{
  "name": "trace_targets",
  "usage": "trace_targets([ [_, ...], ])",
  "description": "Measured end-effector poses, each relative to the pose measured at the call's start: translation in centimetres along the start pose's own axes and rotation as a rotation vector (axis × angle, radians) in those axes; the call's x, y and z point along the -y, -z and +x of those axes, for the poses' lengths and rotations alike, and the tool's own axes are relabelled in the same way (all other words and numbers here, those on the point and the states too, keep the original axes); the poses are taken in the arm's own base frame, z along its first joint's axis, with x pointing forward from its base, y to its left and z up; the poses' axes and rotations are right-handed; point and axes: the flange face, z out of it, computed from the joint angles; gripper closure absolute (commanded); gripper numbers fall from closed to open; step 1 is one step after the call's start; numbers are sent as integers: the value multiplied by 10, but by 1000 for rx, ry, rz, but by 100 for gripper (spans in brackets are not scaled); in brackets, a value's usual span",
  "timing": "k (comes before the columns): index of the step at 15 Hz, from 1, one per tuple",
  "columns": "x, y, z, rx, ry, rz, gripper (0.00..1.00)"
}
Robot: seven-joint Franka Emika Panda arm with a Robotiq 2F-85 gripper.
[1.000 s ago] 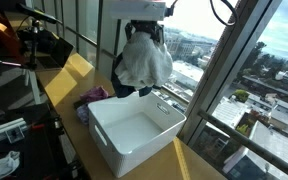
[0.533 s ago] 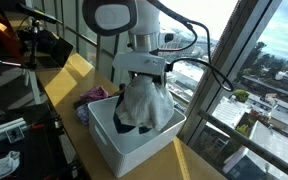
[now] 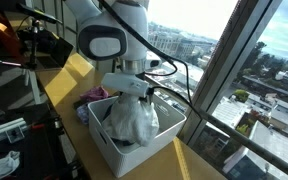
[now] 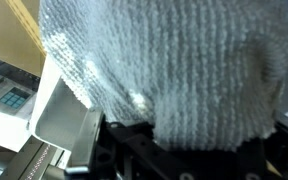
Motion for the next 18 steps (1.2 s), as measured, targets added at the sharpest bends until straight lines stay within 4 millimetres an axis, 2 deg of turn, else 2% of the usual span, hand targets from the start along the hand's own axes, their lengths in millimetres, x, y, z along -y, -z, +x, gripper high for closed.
trace_targets([
  [5,6,4,8,0,5,-10,21],
  [8,8,24,20,-31,16,-33,0],
  [10,20,43,36,-65,34,-45,0],
  [13,64,60,69,-104,88,-37,0],
  [15,112,61,89,-106,147,-16,0],
  [18,182,50,109,-86,244,20,0],
])
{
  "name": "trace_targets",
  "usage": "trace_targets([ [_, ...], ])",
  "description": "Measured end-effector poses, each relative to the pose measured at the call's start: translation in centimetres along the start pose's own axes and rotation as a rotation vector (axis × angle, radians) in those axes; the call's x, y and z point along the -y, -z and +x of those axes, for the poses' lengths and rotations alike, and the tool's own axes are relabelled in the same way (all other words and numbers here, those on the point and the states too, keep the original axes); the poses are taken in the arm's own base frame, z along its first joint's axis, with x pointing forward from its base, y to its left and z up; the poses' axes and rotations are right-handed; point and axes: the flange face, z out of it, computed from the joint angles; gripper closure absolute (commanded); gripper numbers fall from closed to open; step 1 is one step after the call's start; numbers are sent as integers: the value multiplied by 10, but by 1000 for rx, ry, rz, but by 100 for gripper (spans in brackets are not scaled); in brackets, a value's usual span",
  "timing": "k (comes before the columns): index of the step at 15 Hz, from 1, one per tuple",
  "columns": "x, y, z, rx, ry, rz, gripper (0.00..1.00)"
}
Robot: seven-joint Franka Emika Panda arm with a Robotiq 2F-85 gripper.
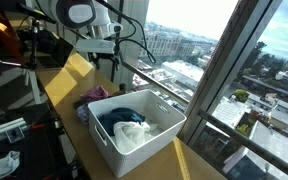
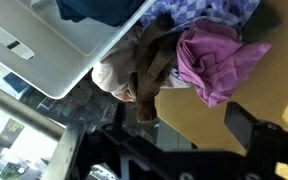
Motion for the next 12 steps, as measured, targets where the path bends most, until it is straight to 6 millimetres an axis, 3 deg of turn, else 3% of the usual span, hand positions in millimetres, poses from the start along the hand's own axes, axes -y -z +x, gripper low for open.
trace_targets([
  [3,48,-24,17,40,90,30,0],
  [5,62,-43,17,75,129,44,0],
  [9,64,-80,10,130,161,69,0],
  [12,60,-107,16,147,167,84,0],
])
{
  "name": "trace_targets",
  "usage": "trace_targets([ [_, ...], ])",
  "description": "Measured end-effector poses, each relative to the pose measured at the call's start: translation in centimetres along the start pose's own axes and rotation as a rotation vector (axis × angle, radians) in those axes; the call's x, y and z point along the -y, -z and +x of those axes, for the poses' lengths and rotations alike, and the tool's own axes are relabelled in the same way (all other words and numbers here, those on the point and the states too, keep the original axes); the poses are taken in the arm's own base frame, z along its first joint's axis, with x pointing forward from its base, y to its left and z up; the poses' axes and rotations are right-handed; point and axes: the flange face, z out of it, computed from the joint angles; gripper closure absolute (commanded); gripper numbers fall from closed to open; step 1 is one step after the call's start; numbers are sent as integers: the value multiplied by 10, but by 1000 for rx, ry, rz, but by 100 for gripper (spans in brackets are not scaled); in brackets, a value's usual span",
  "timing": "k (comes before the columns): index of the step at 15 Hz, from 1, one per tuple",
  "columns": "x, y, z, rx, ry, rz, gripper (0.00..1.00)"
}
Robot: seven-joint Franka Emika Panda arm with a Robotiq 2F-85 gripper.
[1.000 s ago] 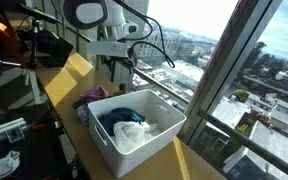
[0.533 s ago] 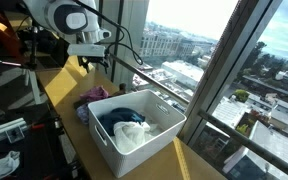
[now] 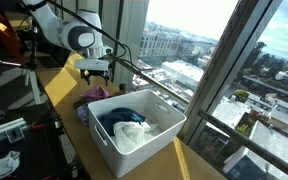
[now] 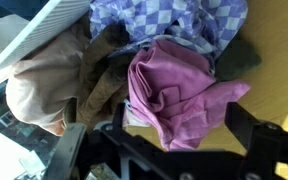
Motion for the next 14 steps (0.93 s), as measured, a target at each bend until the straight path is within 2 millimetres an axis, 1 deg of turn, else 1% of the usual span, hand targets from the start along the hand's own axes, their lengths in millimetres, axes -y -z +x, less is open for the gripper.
trace_targets([
  [4,-3,-37,19,21,21,13,0],
  [6,-3,-59,24,36,33,22,0],
  [10,1,-108,15,94,58,49,0],
  [12,8,-127,11,117,58,65,0],
  [13,11,-134,10,124,55,72,25],
  [14,14,-140,8,132,53,80,28],
])
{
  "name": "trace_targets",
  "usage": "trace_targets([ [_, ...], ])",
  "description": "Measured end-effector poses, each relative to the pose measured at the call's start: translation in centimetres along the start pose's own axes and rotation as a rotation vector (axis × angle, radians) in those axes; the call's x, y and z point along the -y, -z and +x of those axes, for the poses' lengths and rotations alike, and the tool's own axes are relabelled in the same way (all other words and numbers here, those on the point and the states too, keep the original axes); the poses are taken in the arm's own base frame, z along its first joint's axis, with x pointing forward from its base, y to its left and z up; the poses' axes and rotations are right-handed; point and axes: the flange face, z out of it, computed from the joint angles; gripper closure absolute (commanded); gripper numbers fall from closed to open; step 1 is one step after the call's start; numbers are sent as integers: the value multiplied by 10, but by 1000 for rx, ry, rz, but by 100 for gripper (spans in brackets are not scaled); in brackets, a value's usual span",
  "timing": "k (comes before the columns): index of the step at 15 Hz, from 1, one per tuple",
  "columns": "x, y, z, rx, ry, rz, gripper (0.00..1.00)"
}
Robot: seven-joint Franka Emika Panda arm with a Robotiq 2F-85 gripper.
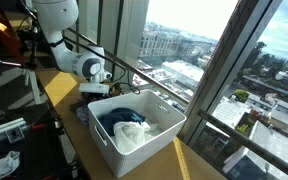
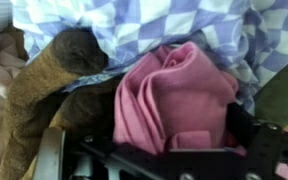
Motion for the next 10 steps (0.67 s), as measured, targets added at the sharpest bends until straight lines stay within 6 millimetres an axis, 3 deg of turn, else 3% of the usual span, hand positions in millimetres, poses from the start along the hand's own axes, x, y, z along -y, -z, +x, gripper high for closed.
trace_targets([
  [4,9,-11,1,12,5,17,57],
  [10,5,9,-2,-9,-13,9,99],
])
